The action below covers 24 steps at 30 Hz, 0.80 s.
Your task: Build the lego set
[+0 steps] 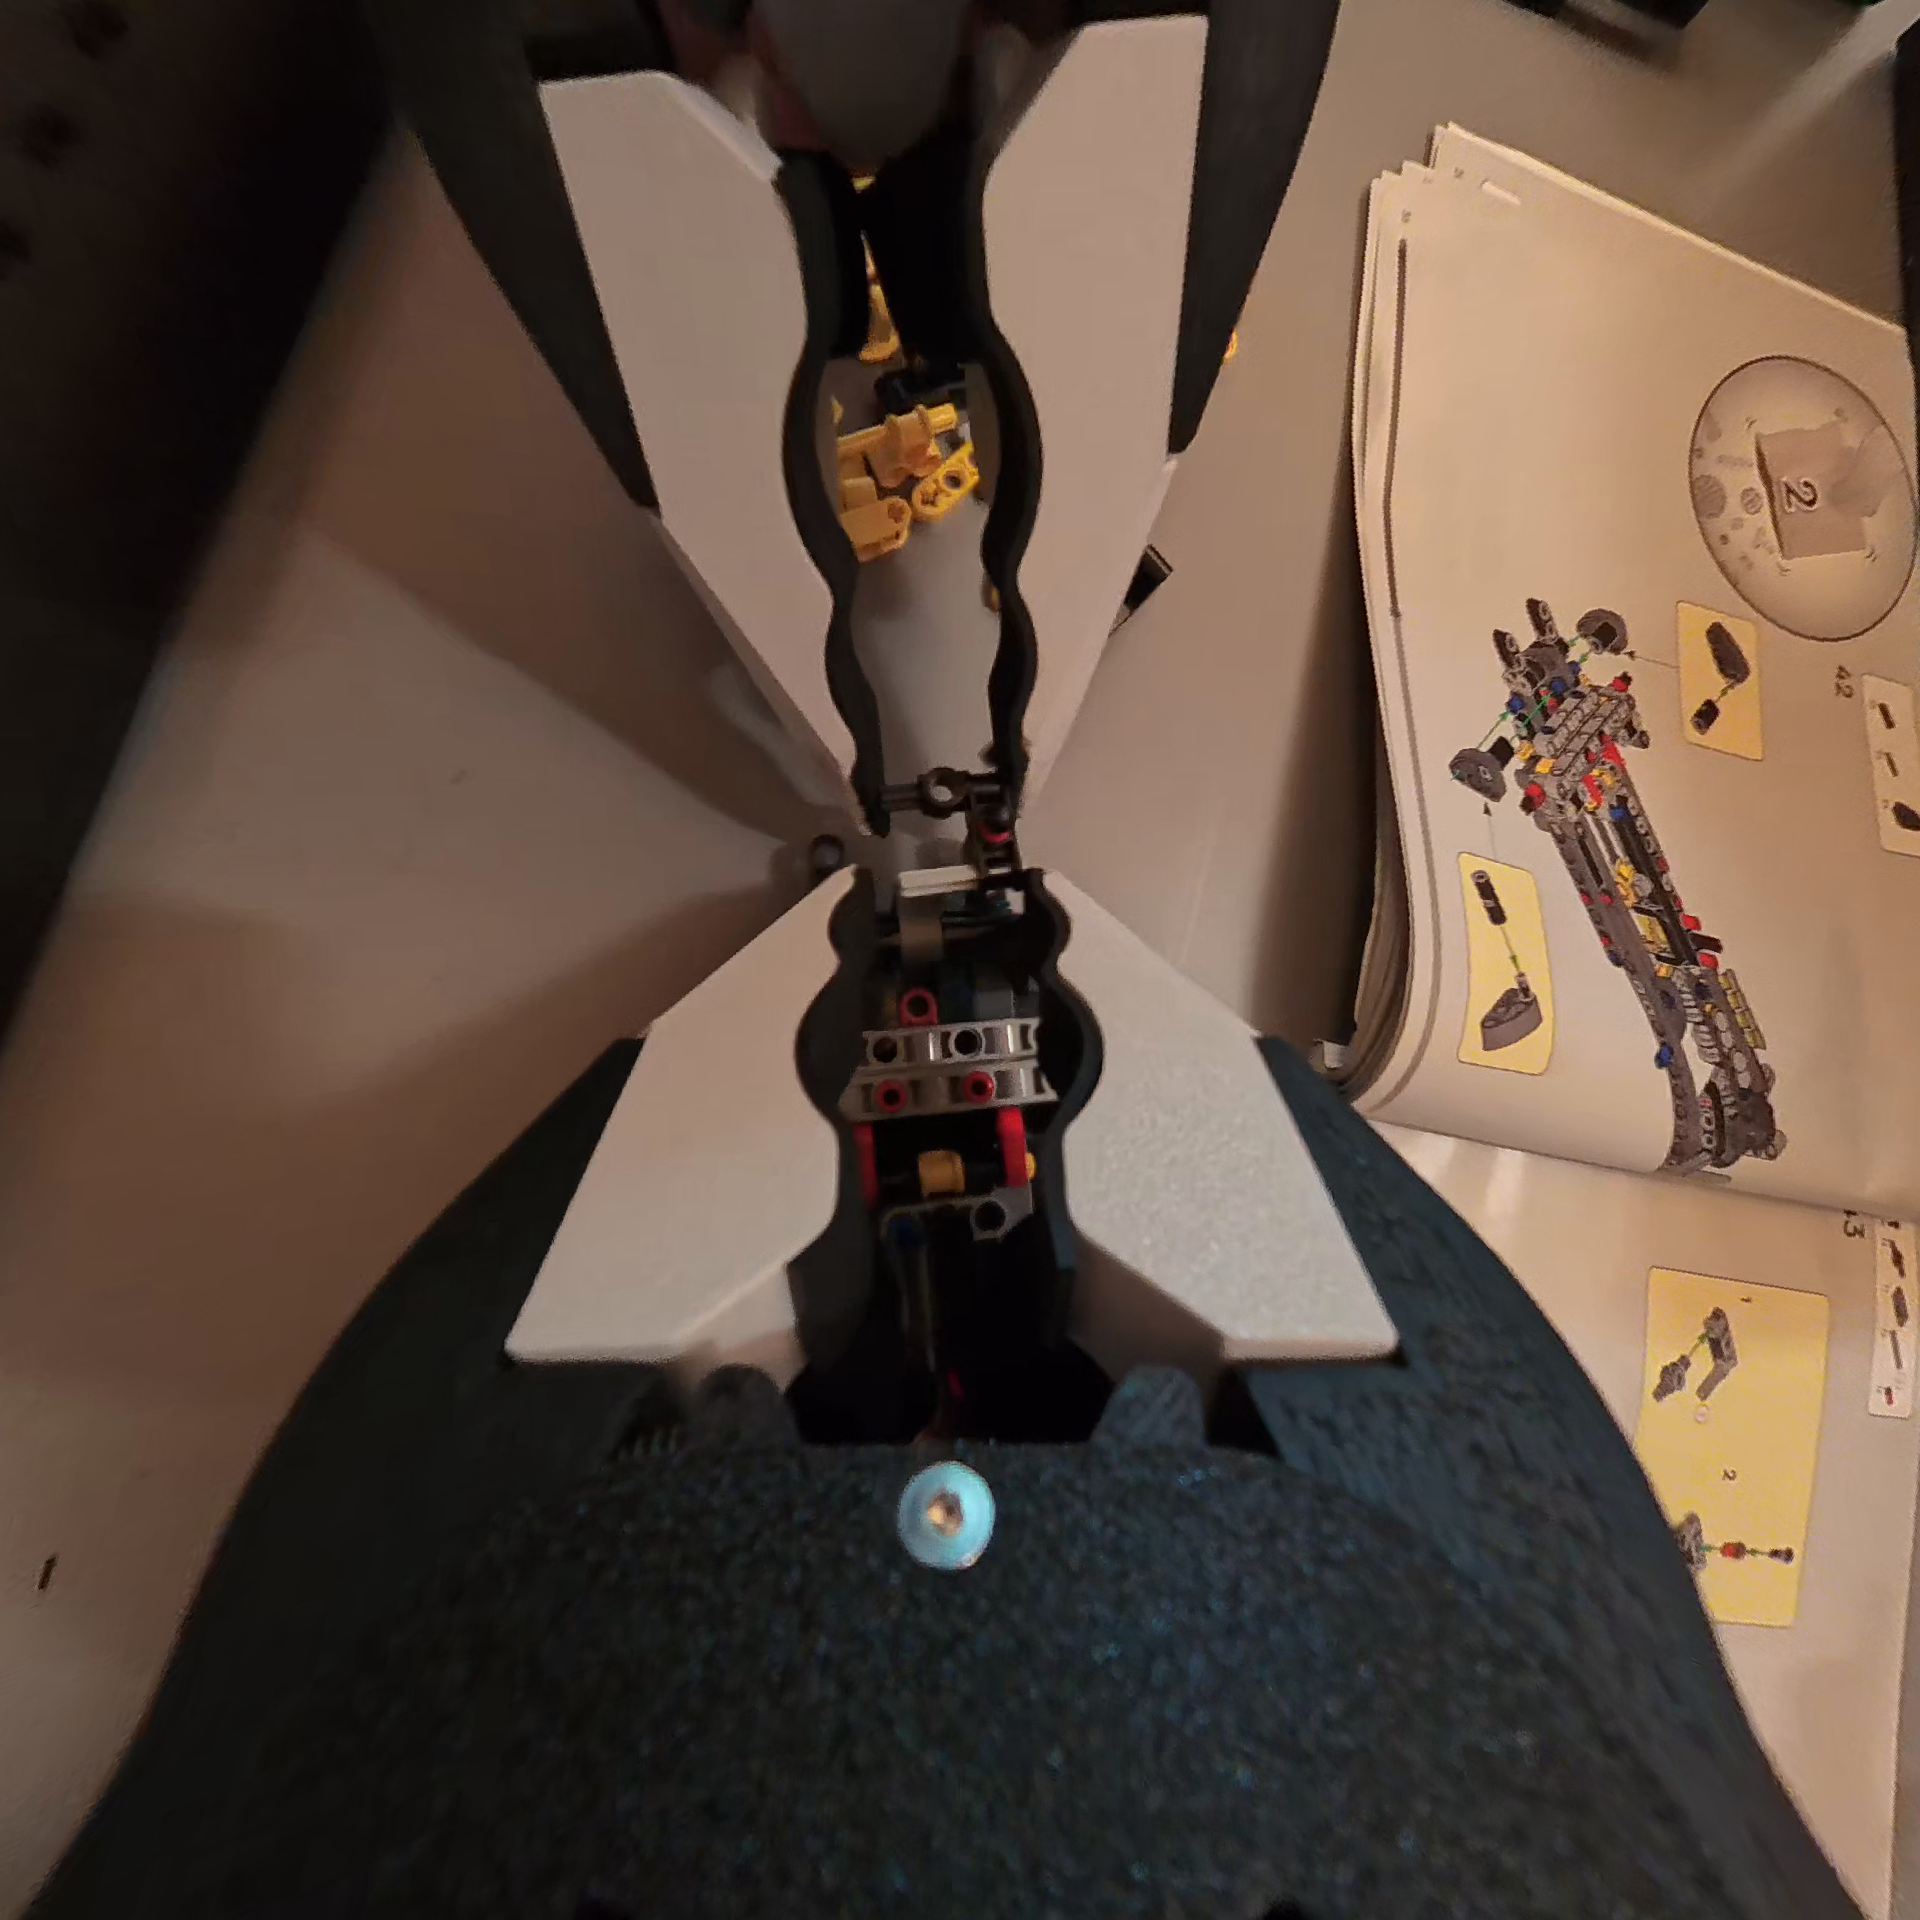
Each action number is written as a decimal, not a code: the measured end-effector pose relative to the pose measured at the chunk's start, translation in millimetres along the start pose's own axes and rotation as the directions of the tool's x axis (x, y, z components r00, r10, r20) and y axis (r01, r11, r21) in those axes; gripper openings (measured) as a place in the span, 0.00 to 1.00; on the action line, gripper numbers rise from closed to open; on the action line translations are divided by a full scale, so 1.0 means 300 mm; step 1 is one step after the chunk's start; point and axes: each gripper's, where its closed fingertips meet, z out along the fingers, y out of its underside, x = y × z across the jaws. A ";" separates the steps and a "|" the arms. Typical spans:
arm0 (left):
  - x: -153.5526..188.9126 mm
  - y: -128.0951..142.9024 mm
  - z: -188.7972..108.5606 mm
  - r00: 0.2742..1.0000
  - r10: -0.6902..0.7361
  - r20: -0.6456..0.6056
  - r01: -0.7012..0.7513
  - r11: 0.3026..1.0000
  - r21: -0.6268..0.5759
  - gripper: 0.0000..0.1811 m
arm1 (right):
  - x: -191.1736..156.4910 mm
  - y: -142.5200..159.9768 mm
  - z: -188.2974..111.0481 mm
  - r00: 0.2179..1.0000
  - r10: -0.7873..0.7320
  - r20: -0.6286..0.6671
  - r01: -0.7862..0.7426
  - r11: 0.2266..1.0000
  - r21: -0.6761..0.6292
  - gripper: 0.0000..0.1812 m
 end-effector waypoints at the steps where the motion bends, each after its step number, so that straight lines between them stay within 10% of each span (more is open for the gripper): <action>1: -0.009 0.001 0.000 1.000 0.009 0.014 -0.009 1.000 0.000 0.12 | 0.000 0.000 -0.005 1.000 0.003 0.000 -0.003 1.000 -0.001 0.18; 24: -0.021 0.020 0.028 0.996 0.082 0.038 -0.081 0.996 -0.035 0.12 | 0.003 0.014 0.012 0.999 -0.030 0.018 0.031 0.998 -0.060 0.22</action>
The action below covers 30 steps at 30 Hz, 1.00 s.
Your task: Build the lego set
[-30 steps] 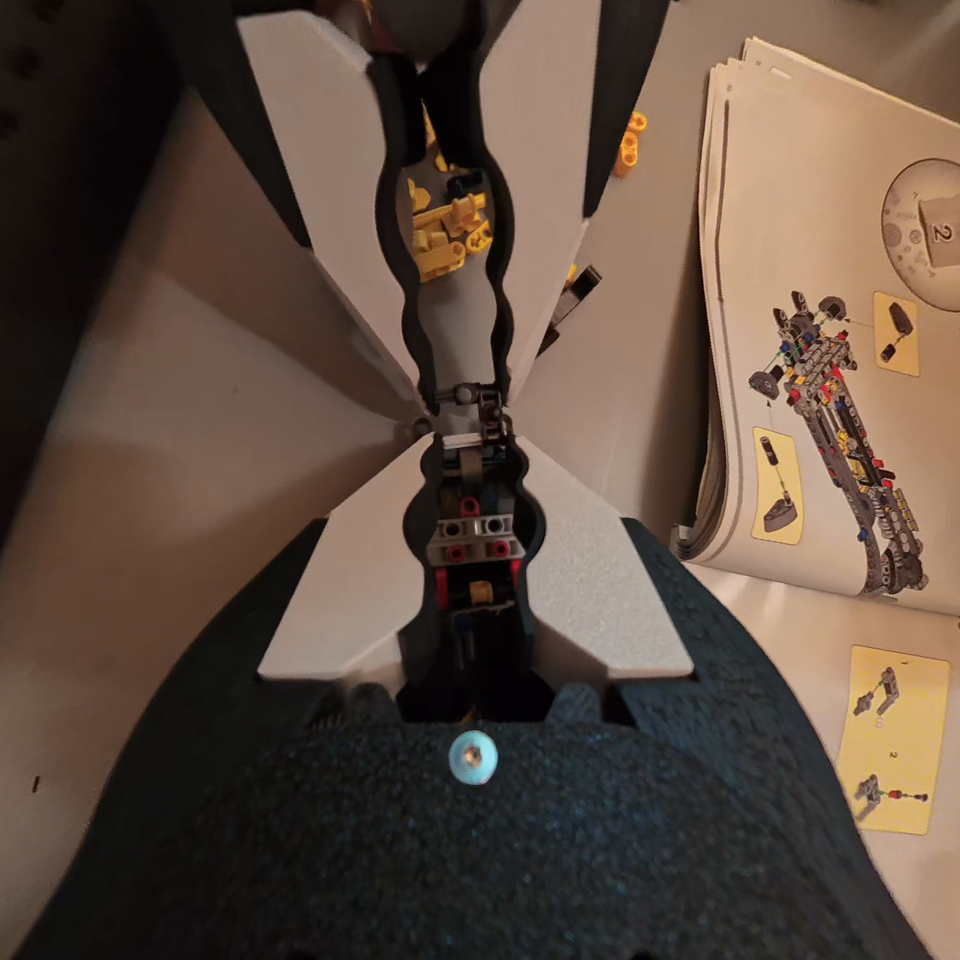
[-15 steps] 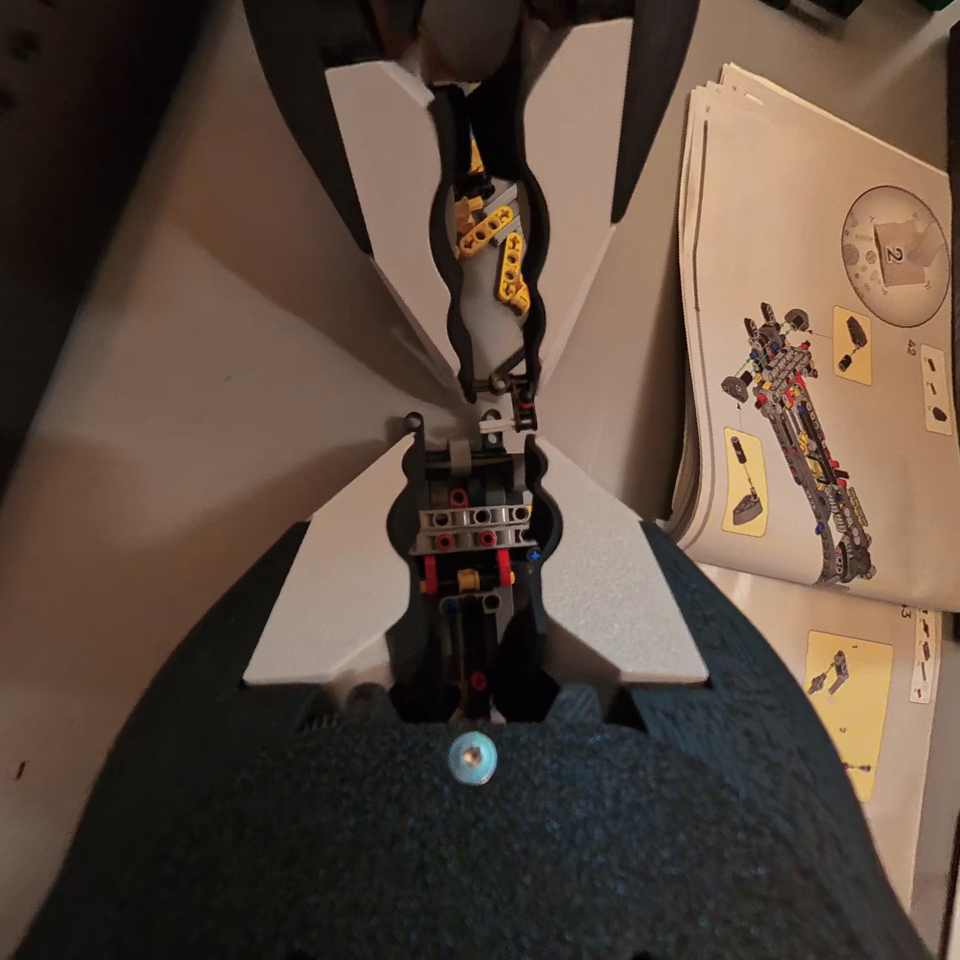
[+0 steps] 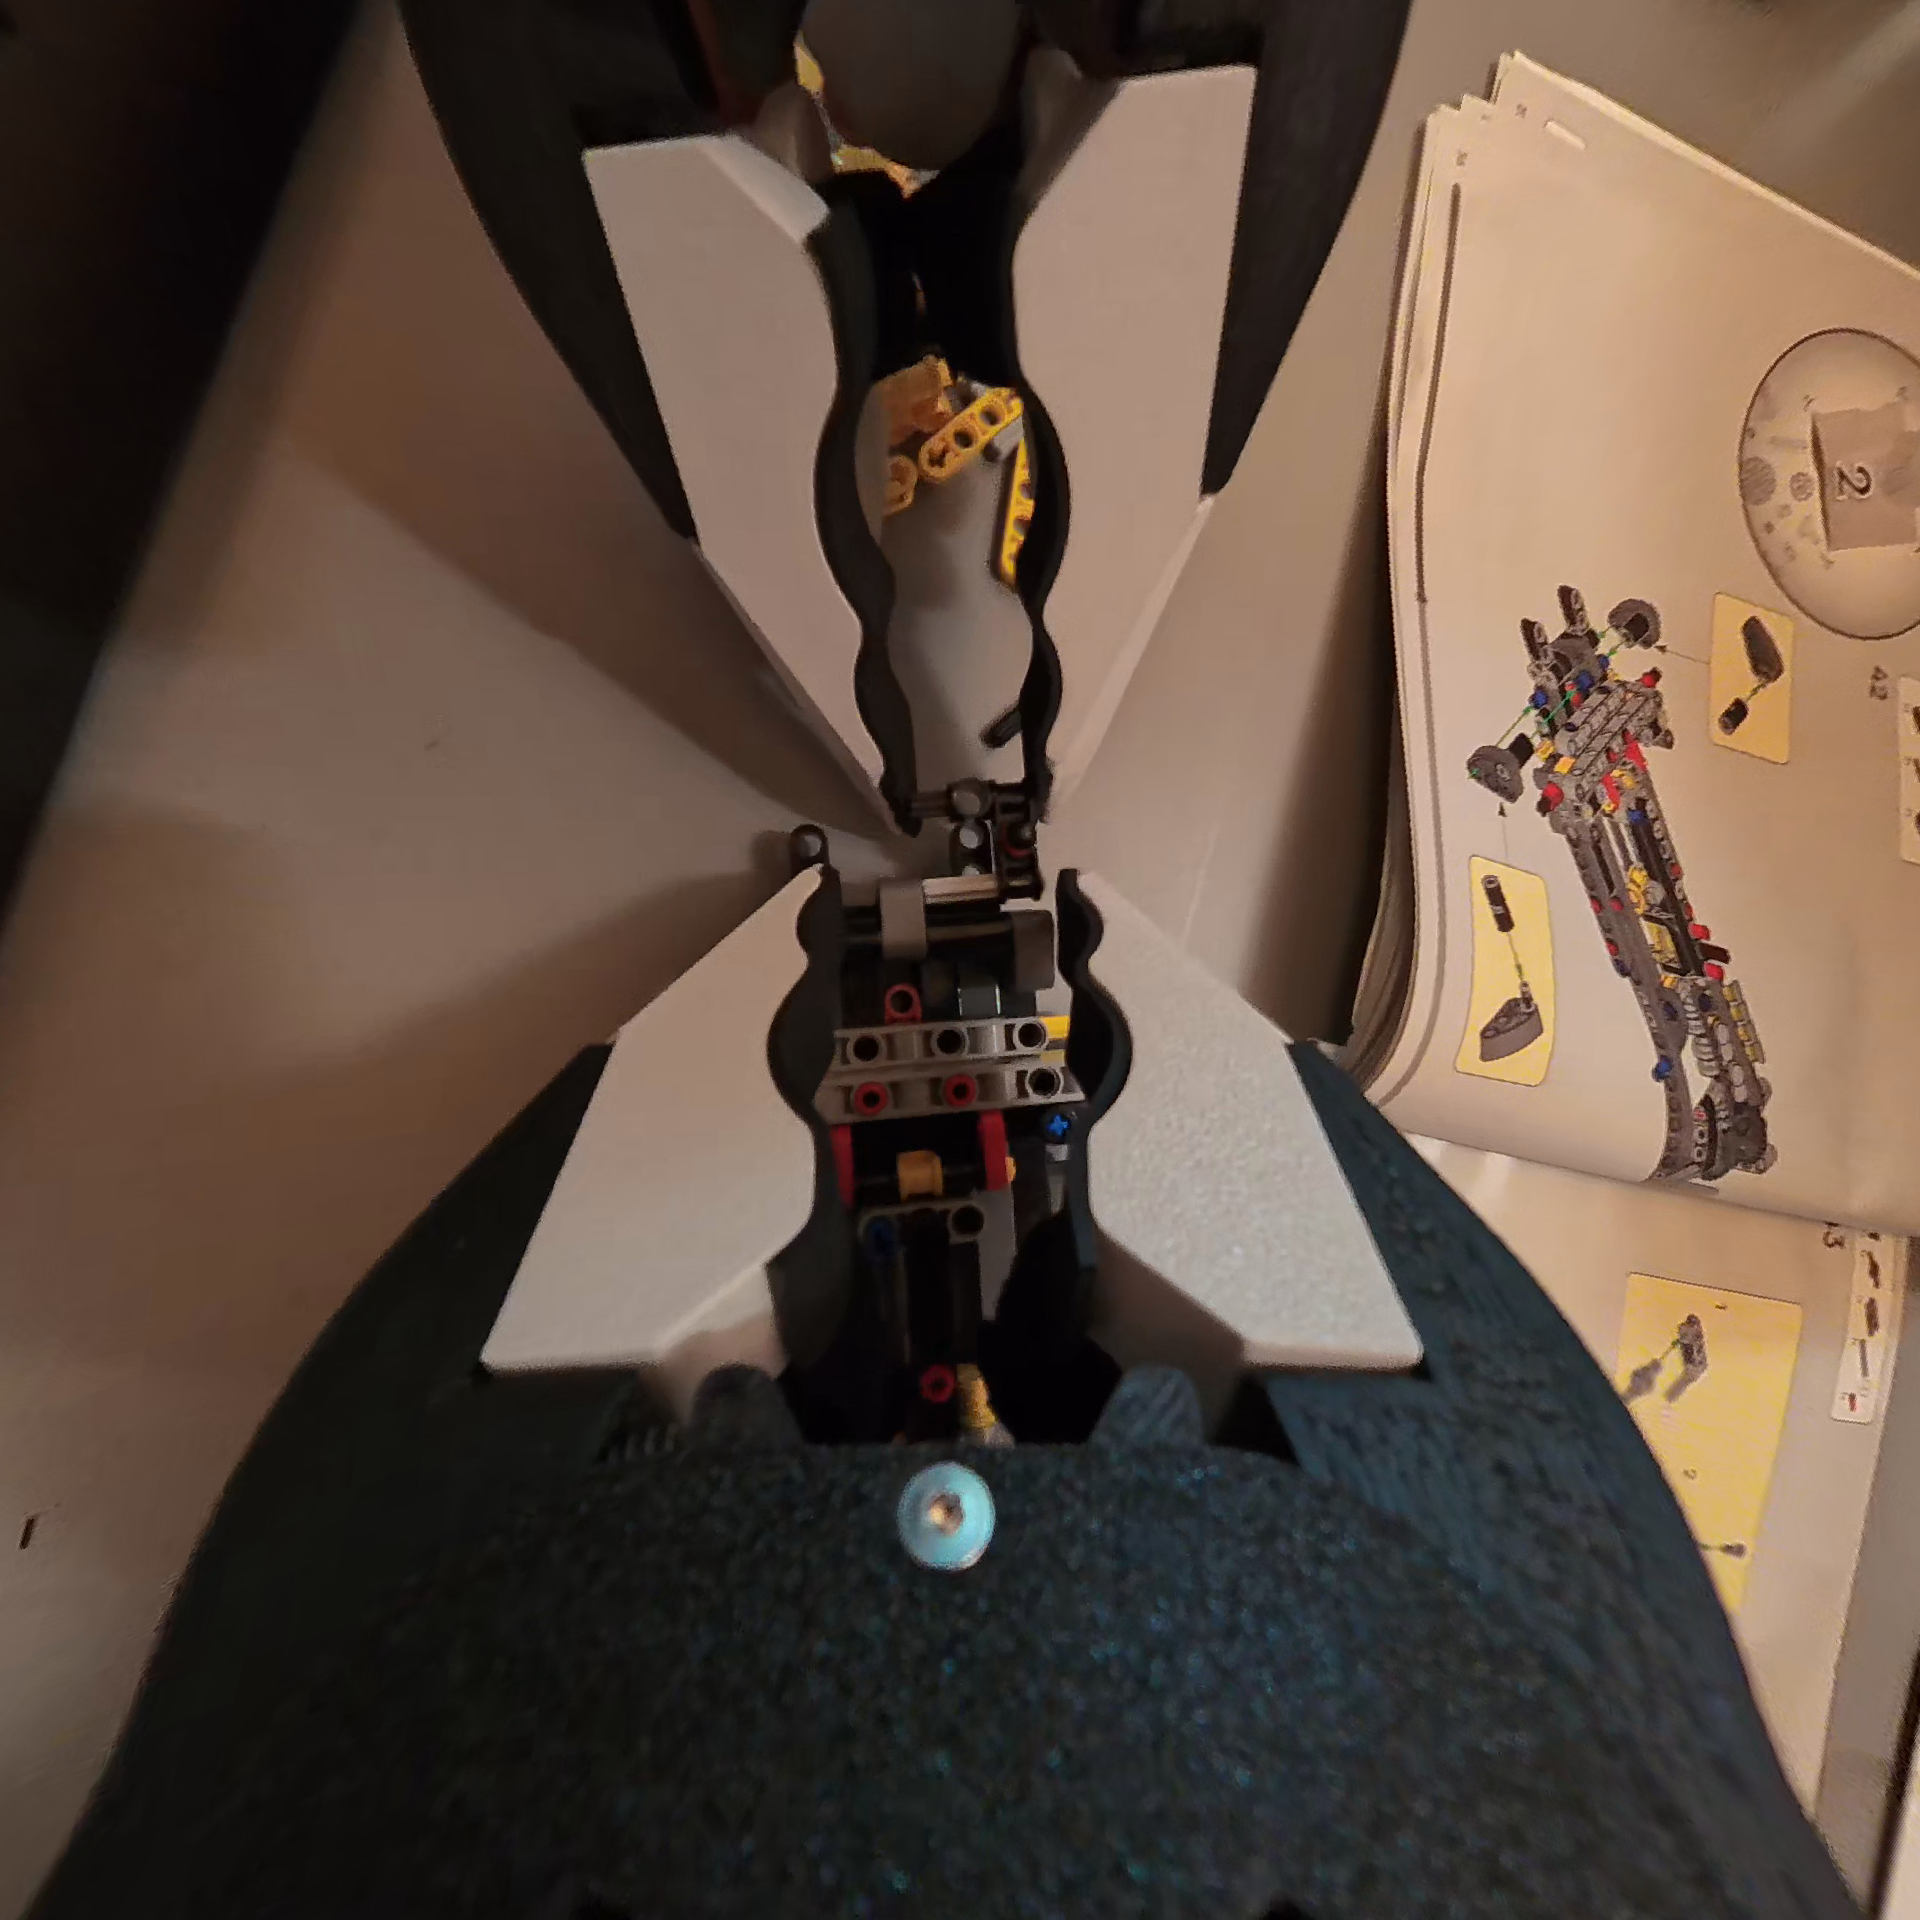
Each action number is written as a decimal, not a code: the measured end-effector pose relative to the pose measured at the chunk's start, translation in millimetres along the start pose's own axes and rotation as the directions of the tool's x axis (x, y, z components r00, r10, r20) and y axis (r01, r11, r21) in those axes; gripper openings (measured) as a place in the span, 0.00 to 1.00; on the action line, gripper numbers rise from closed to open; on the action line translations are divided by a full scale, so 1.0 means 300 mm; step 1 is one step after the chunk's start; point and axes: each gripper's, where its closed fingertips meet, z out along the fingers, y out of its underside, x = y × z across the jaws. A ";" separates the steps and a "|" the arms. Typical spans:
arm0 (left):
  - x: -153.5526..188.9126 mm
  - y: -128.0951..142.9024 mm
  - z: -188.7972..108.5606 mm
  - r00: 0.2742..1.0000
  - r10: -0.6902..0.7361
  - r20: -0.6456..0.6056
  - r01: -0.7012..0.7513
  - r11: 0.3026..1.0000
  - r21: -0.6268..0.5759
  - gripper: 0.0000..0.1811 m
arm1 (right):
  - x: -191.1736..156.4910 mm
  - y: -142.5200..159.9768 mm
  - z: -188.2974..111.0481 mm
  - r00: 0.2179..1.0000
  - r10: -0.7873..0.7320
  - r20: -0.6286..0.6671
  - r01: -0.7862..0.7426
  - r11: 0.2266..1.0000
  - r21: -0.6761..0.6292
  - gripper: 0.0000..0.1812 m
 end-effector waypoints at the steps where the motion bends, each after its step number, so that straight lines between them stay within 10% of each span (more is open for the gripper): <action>1: 0.001 -0.001 0.001 1.000 0.001 -0.002 -0.001 1.000 0.002 0.12 | -0.001 0.000 0.001 1.000 0.007 0.006 -0.007 1.000 0.002 0.22; 30: 0.008 -0.037 -0.033 0.997 -0.055 -0.060 0.061 0.992 0.108 0.12 | 0.011 -0.014 -0.024 0.998 0.051 0.028 -0.053 0.996 0.075 0.13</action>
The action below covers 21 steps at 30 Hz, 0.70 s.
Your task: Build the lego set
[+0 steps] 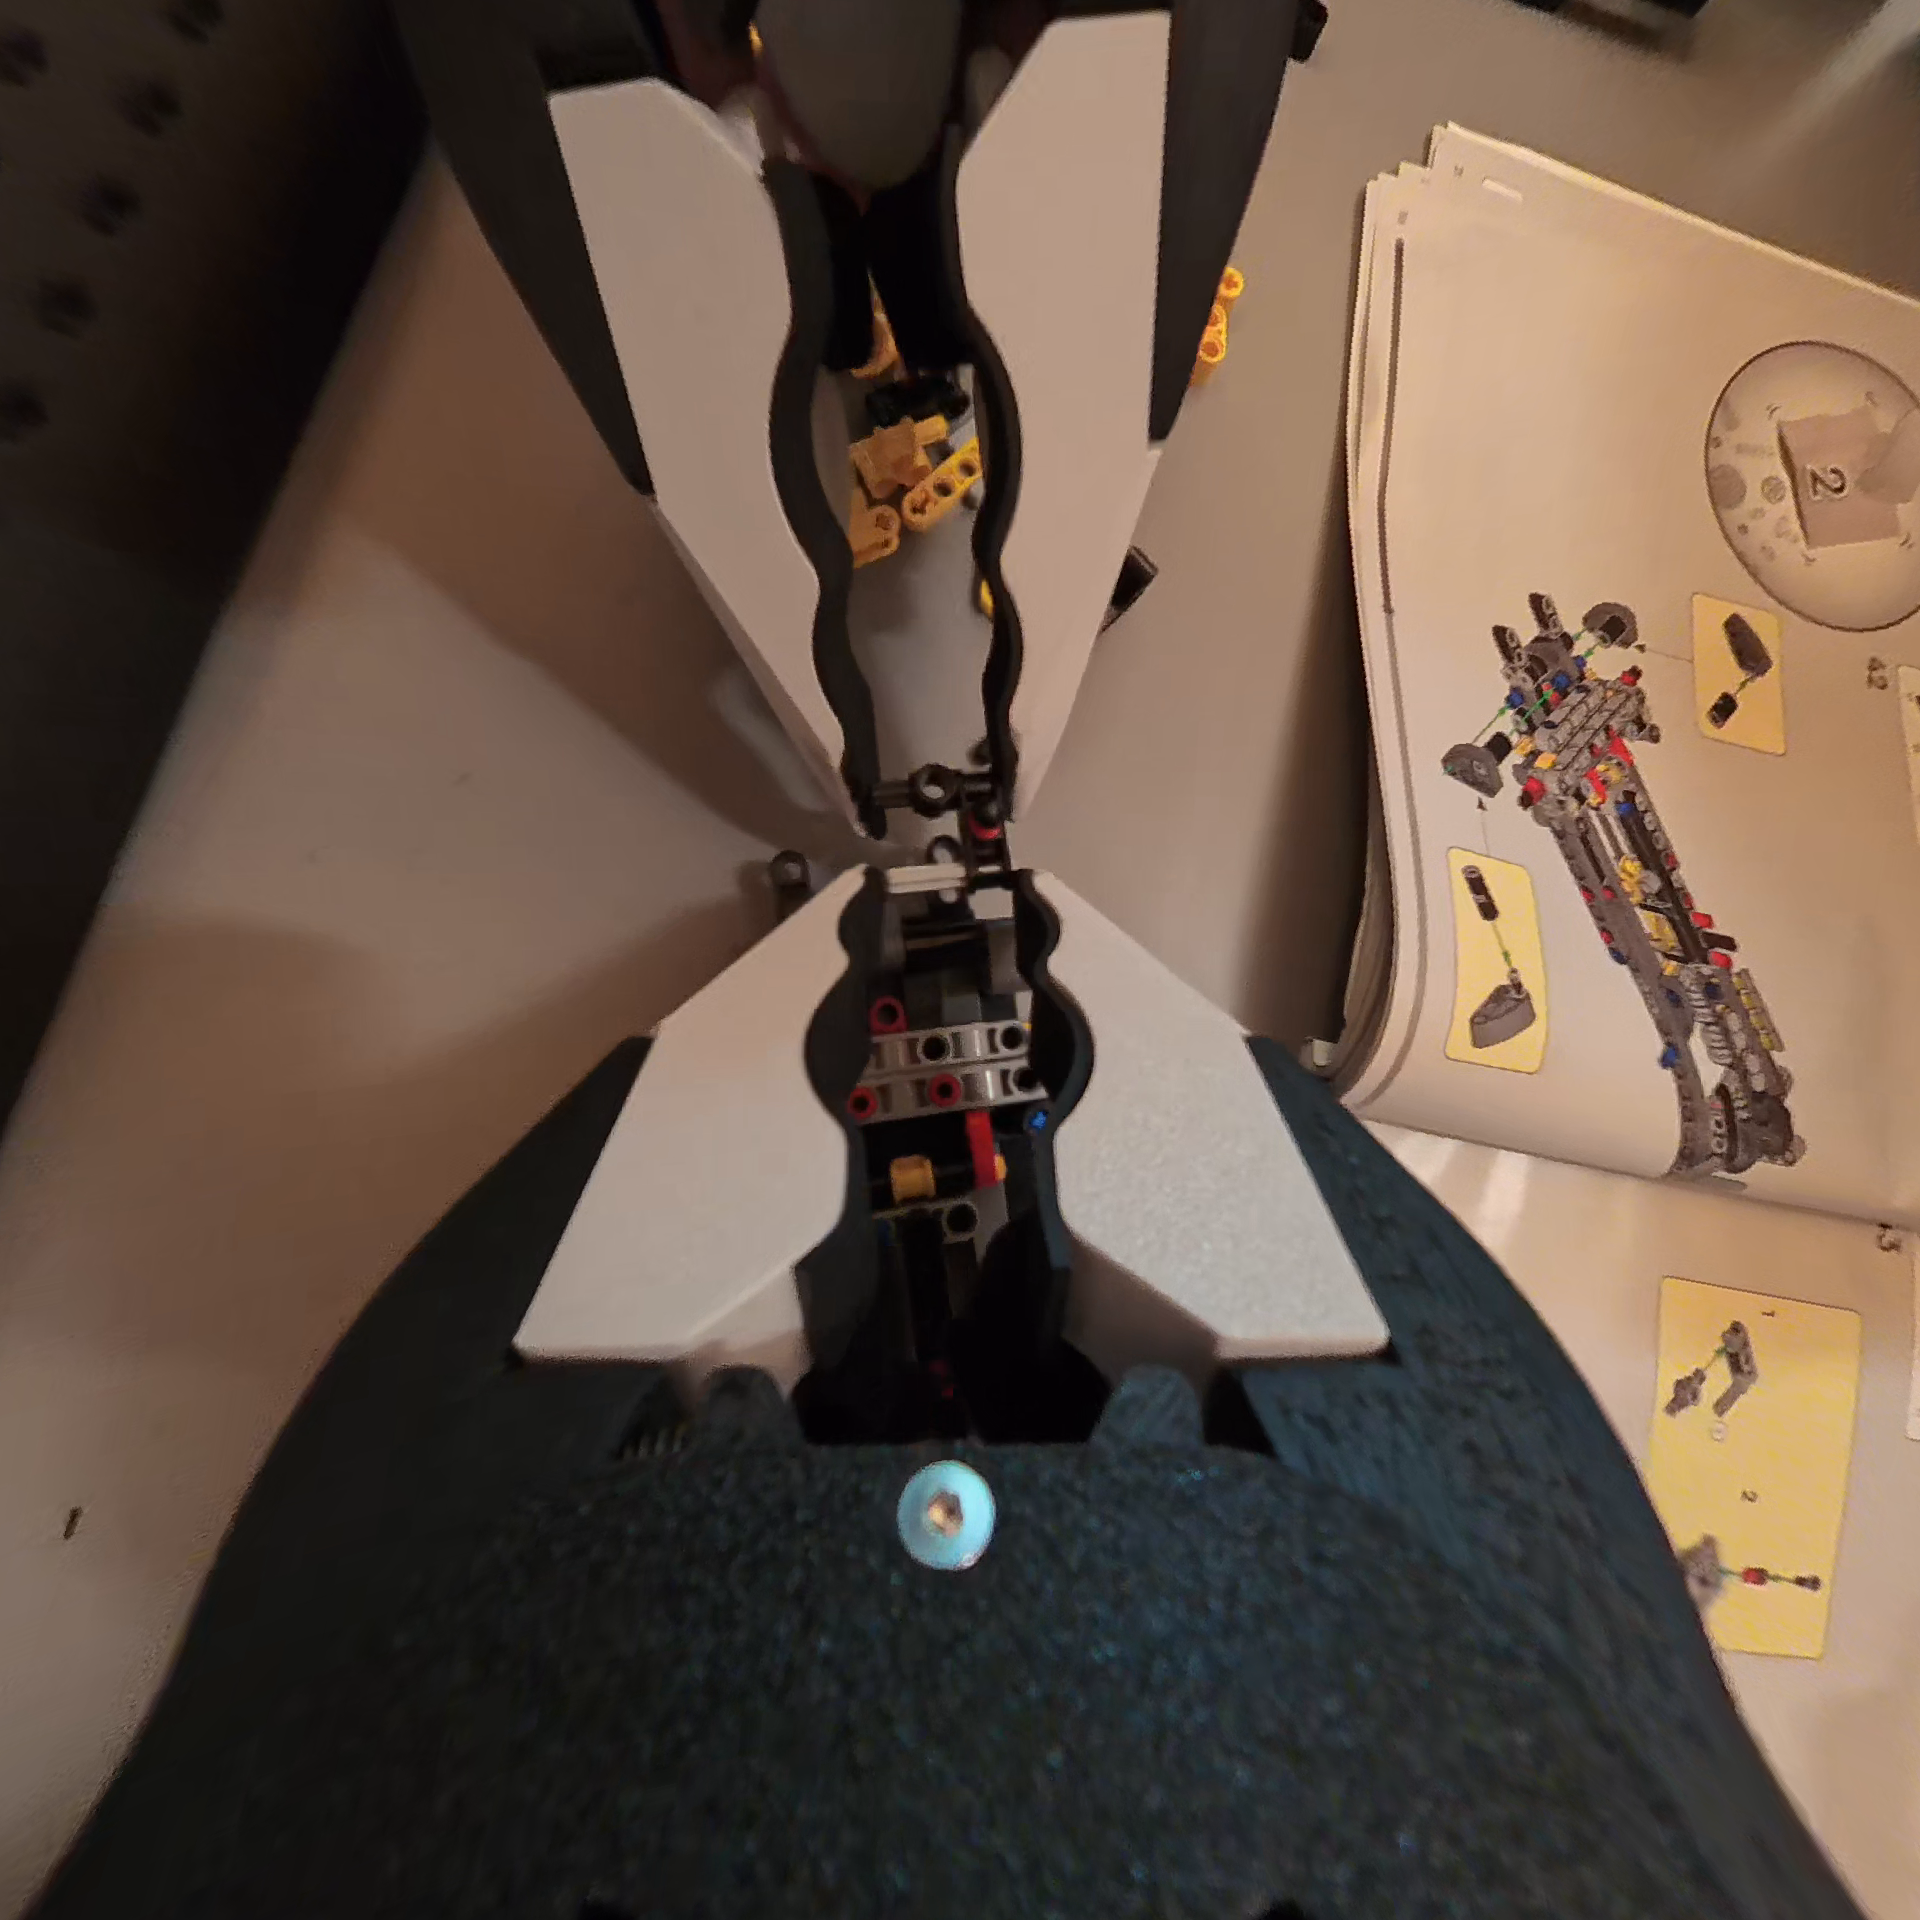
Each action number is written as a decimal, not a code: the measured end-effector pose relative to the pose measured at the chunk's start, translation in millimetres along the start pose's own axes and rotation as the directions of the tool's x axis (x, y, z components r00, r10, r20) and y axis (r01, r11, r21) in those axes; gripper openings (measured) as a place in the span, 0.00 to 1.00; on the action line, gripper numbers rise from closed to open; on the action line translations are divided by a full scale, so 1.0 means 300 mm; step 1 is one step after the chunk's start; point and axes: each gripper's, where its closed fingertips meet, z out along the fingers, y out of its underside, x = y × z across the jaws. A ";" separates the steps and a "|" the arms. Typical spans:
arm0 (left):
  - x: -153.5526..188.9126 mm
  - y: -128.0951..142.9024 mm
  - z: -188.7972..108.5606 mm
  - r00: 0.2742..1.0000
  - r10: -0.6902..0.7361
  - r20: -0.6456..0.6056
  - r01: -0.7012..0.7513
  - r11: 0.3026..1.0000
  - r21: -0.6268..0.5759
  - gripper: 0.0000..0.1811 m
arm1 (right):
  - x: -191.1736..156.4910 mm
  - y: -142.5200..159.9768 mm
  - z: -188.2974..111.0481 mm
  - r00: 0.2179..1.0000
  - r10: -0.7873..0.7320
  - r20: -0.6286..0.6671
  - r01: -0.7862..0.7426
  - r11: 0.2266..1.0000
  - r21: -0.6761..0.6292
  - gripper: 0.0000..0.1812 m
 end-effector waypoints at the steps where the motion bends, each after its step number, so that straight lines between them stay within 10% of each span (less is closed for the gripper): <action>1: 0.001 0.004 0.003 1.000 0.008 0.005 -0.008 1.000 -0.007 0.12 | 0.001 0.000 0.000 1.000 -0.013 -0.007 0.013 1.000 -0.004 0.13; 21: 0.001 0.052 0.023 0.999 0.026 0.046 -0.019 0.991 -0.131 0.12 | 0.003 -0.003 0.021 0.993 -0.100 -0.060 0.097 0.994 -0.058 0.15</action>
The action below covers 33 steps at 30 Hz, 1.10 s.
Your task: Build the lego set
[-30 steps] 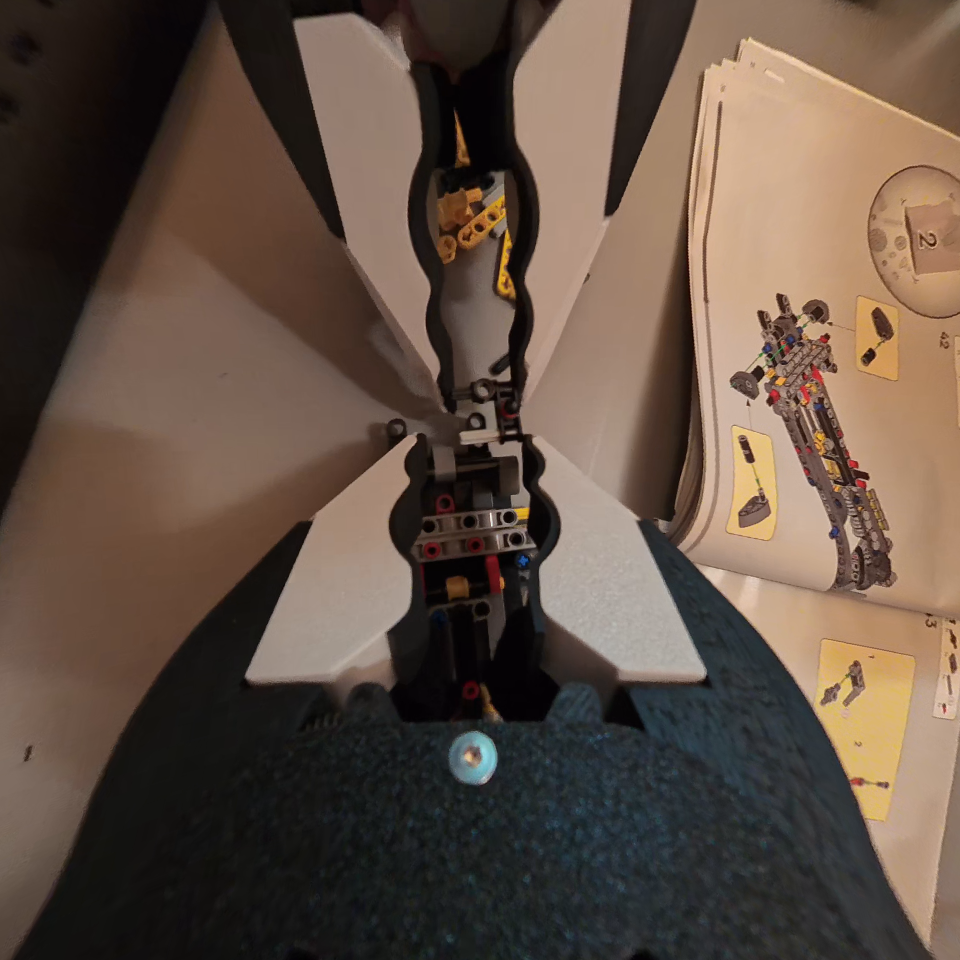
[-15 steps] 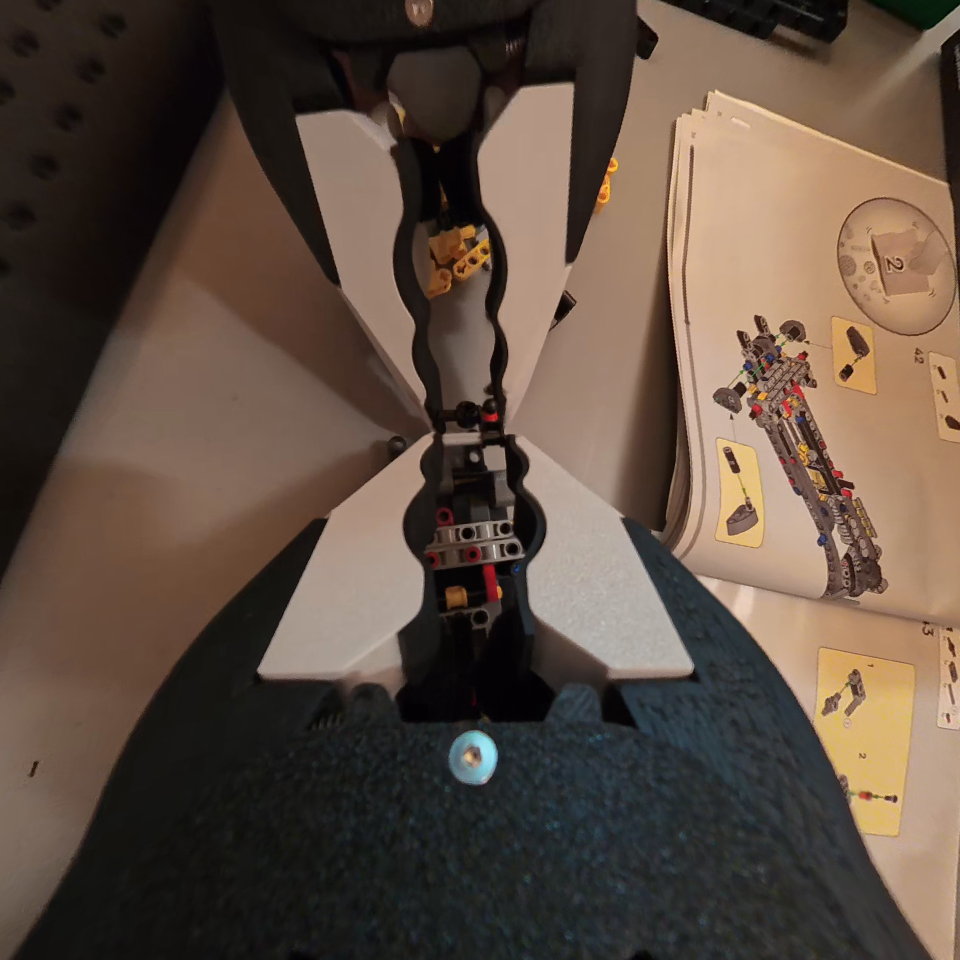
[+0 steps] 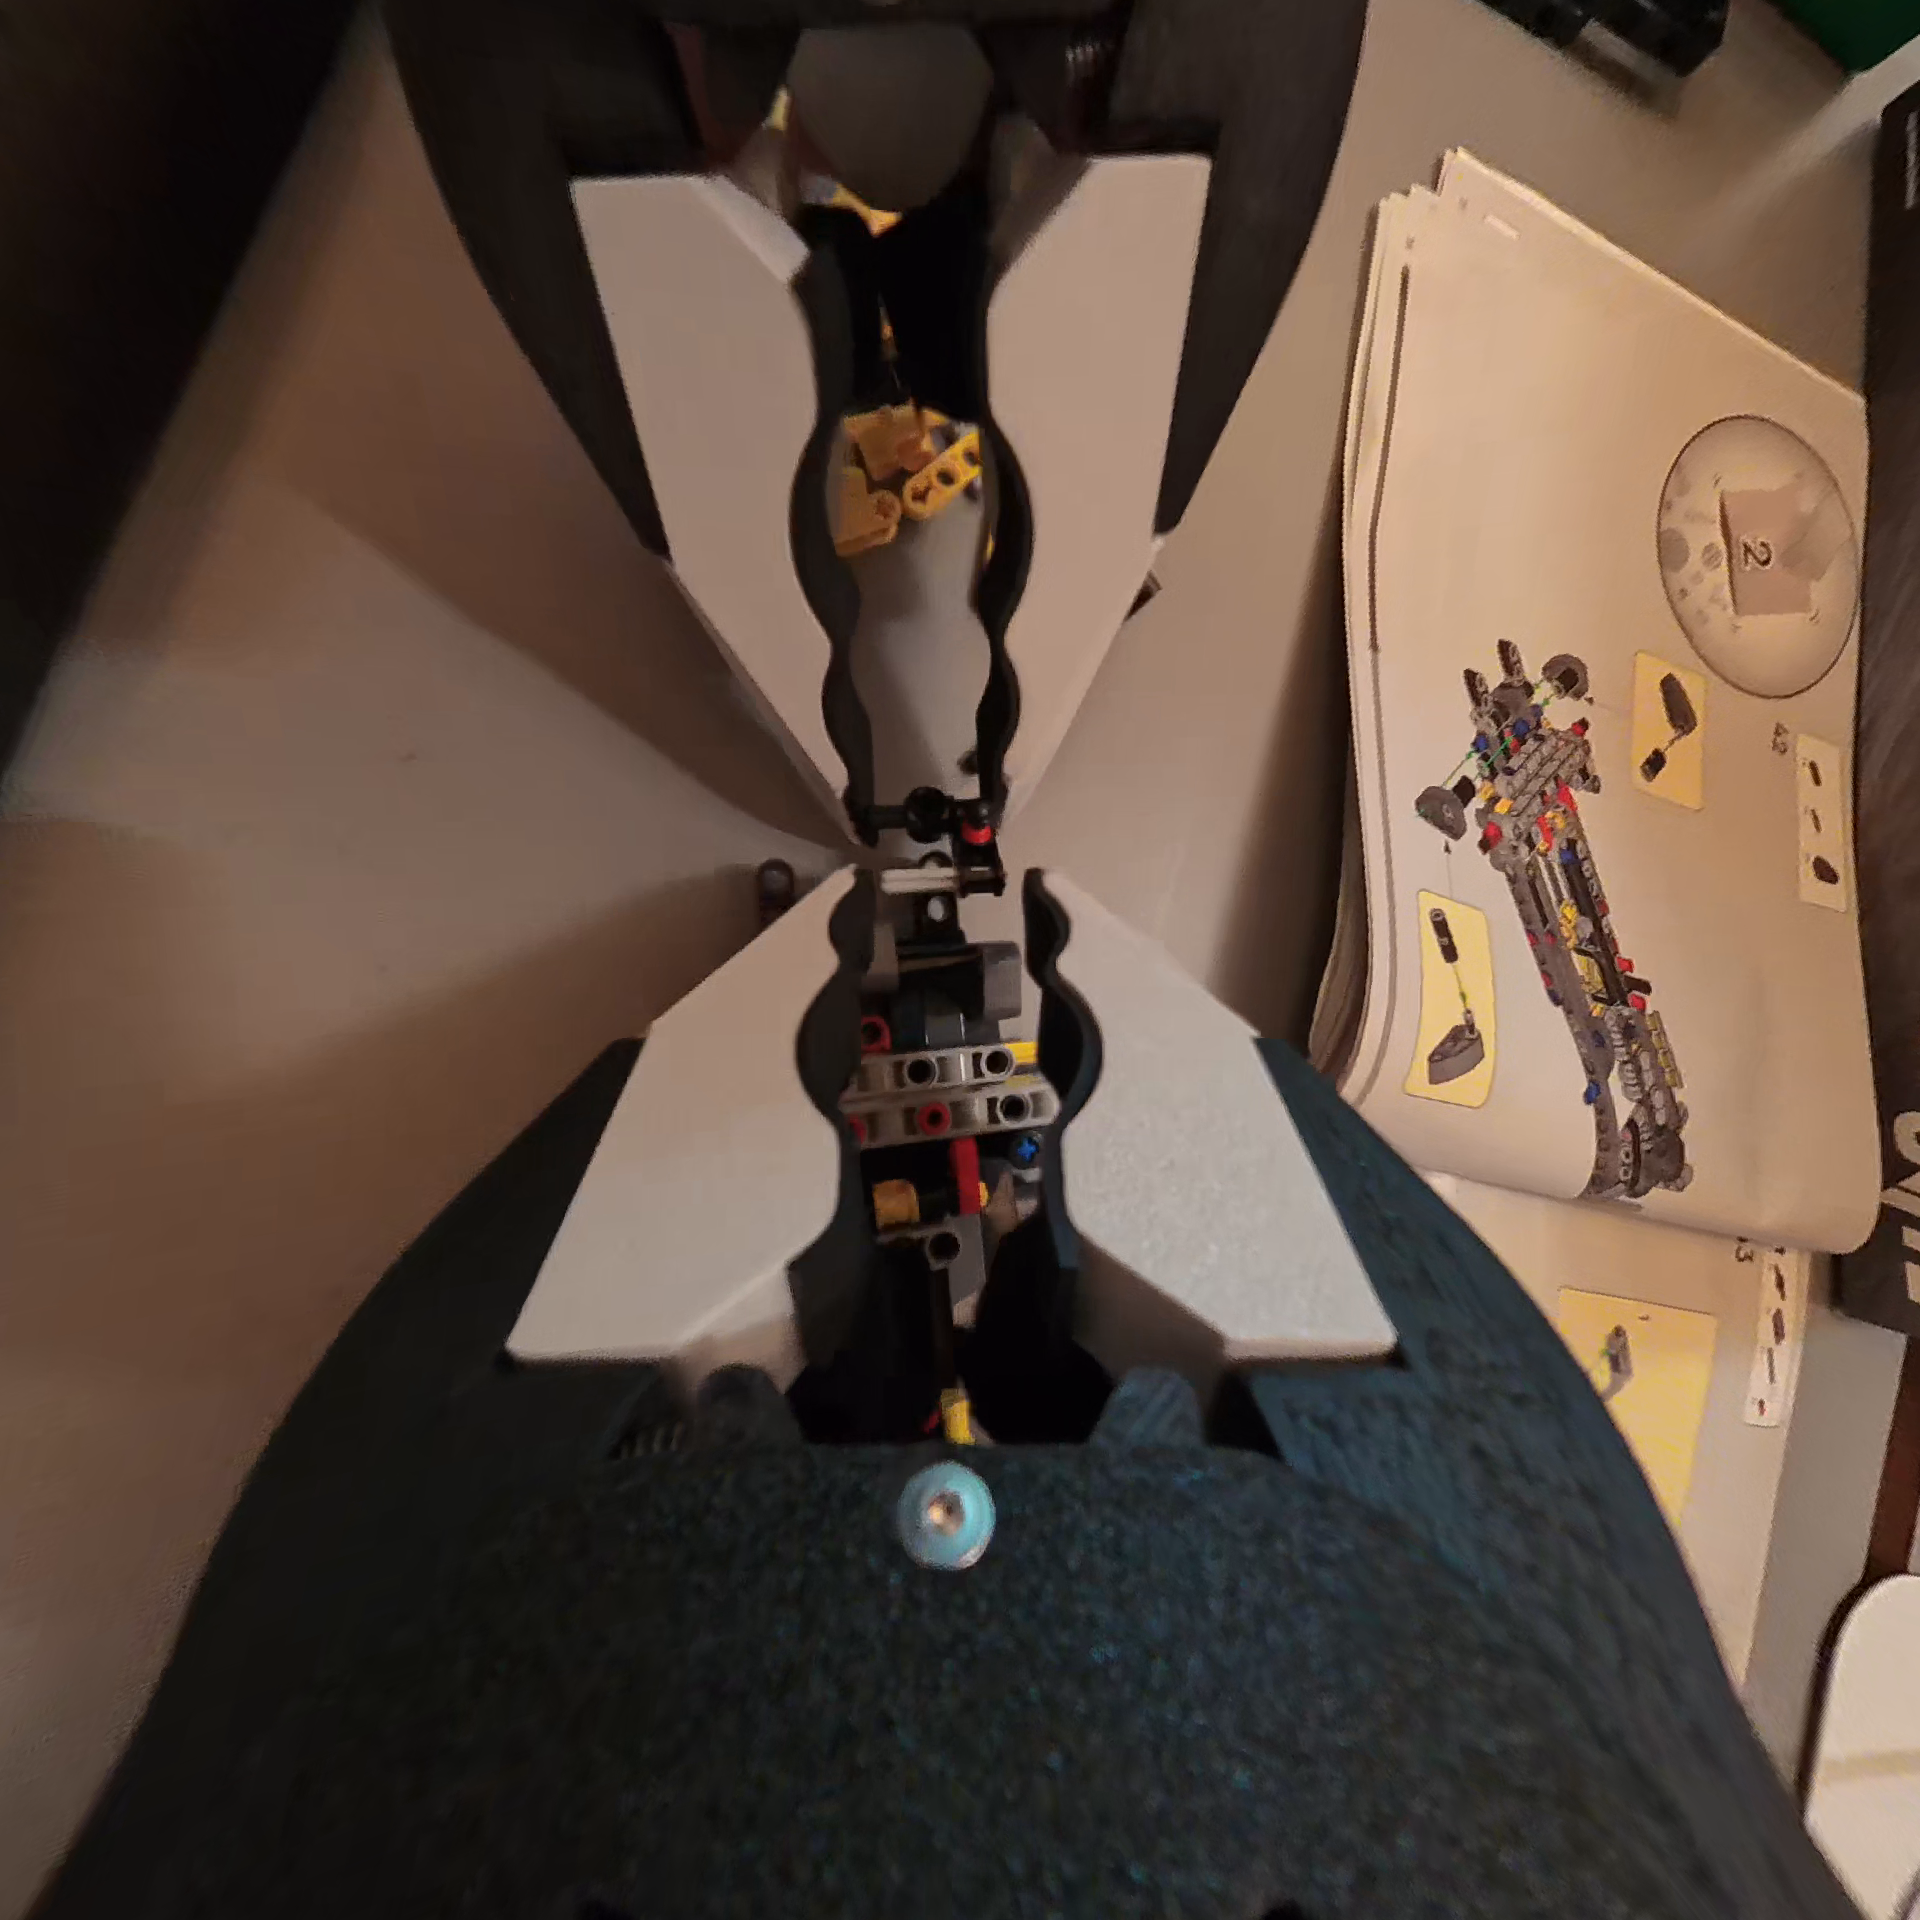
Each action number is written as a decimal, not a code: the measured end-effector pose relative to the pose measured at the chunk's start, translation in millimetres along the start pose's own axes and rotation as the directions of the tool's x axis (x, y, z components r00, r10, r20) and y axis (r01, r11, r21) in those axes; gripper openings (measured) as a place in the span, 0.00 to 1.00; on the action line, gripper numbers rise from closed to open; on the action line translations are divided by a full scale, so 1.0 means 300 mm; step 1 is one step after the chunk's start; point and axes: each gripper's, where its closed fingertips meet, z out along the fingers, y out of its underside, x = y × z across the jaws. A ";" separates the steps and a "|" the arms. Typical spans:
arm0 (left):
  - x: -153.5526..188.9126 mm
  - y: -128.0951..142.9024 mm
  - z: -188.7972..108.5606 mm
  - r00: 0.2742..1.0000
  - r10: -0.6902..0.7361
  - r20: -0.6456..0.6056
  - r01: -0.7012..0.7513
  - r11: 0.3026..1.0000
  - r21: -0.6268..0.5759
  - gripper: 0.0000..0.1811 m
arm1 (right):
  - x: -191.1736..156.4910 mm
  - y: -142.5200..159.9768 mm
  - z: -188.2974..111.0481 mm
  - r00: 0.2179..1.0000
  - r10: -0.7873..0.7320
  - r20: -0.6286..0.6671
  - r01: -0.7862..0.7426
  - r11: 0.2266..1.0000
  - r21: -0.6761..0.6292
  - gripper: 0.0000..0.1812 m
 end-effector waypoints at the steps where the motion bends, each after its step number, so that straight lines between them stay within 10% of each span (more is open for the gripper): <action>1: 0.001 0.000 0.002 1.000 0.003 0.001 -0.003 1.000 -0.001 0.12 | -0.001 0.006 0.002 1.000 0.004 0.006 -0.004 1.000 -0.003 0.14; 33: -0.015 -0.068 -0.086 0.931 -0.237 -0.279 0.299 0.932 0.206 0.10 | -0.010 -0.036 -0.034 0.995 0.072 0.071 -0.082 0.986 0.148 0.12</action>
